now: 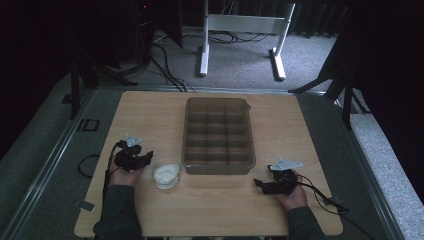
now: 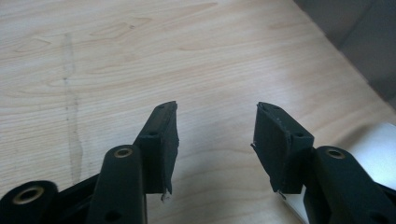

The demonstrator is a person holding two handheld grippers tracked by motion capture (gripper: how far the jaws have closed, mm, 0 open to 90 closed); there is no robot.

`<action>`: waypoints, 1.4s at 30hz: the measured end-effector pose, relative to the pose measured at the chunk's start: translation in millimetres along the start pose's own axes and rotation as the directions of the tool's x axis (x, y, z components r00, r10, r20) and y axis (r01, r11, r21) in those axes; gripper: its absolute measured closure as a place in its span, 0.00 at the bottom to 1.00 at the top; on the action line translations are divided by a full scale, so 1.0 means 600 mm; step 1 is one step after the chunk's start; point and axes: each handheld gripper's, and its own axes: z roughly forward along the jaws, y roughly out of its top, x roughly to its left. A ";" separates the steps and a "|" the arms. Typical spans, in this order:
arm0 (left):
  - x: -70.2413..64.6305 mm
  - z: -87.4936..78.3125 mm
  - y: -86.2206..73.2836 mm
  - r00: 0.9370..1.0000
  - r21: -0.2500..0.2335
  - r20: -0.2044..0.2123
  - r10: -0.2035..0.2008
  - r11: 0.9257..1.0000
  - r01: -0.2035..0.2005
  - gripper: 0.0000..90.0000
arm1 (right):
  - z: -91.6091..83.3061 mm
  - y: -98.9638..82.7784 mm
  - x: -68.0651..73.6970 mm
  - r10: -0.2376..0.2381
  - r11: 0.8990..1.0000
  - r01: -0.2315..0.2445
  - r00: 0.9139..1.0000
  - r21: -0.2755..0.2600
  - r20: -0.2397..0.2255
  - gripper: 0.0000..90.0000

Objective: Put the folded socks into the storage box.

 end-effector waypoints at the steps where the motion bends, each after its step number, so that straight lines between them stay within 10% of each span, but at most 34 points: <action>1: 0.000 0.000 0.000 1.000 0.000 0.000 0.000 1.000 0.000 0.52 | 0.000 0.000 0.000 0.000 1.000 0.000 1.000 0.000 0.000 0.21; 42: 0.017 -0.068 0.038 0.982 0.004 0.179 0.058 0.998 -0.059 0.61 | 0.000 0.000 0.000 -0.003 1.000 0.003 1.000 0.003 0.000 0.20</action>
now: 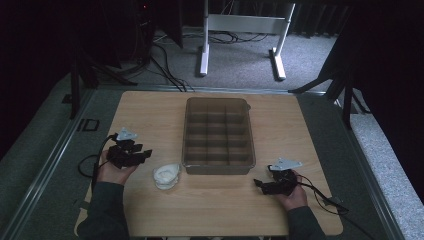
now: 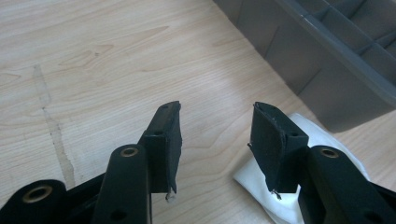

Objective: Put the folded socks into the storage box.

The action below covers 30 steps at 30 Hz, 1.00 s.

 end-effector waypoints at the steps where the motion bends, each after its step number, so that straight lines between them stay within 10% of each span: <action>1: 0.000 -0.001 0.001 1.000 0.003 0.008 0.000 1.000 0.000 0.61 | 0.000 0.000 0.000 0.001 1.000 -0.001 1.000 0.000 0.000 0.20; 10: 0.000 -0.003 0.007 0.996 0.040 0.076 0.036 0.998 -0.039 0.70 | 0.000 0.000 0.000 0.001 1.000 -0.001 1.000 0.002 0.000 0.20; 30: -0.009 -0.018 0.029 0.987 0.098 0.082 0.139 0.984 -0.147 0.67 | 0.000 0.000 0.000 0.003 1.000 -0.003 1.000 0.001 0.000 0.20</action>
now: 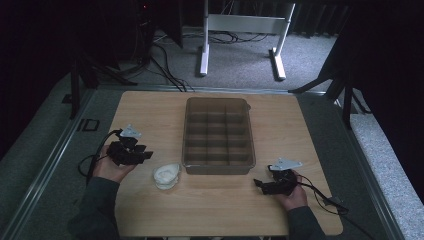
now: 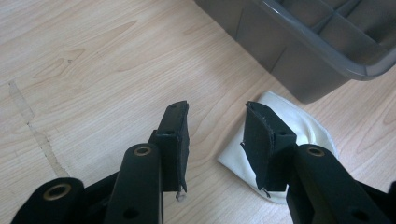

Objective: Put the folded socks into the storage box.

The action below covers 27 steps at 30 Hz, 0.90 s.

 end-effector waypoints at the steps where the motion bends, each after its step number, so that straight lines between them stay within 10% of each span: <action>1: -0.001 -0.001 0.001 1.000 0.003 0.001 0.008 1.000 -0.008 0.67 | 0.000 0.000 0.000 0.000 1.000 0.000 1.000 0.000 0.000 0.20; 15: -0.017 0.003 0.012 0.993 0.083 0.034 0.110 0.990 -0.113 0.66 | 0.000 0.000 0.000 -0.001 1.000 0.001 1.000 0.000 0.000 0.20; 27: -0.030 0.022 0.018 0.977 0.158 0.084 0.196 0.965 -0.207 0.66 | 0.000 0.000 0.000 -0.002 1.000 0.002 1.000 0.000 0.000 0.20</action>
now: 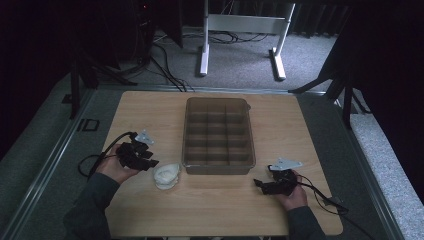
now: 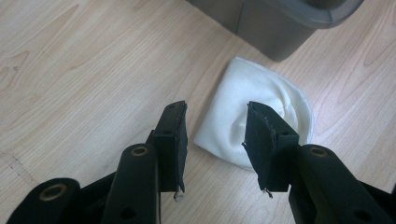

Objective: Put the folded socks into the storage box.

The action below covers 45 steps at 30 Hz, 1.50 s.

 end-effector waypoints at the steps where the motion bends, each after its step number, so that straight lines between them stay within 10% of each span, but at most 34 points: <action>1: 0.000 0.002 0.002 1.000 0.014 -0.002 0.009 1.000 -0.009 0.66 | 0.000 0.000 0.000 0.000 1.000 0.000 1.000 0.000 0.000 0.20; 19: -0.004 0.015 0.010 0.997 0.075 0.037 0.069 0.995 -0.072 0.63 | 0.000 0.000 0.000 0.001 1.000 -0.001 1.000 0.000 0.000 0.20; 45: -0.016 0.037 0.023 0.980 0.167 0.100 0.170 0.969 -0.185 0.61 | 0.000 0.000 0.000 0.000 1.000 0.000 1.000 0.001 0.000 0.20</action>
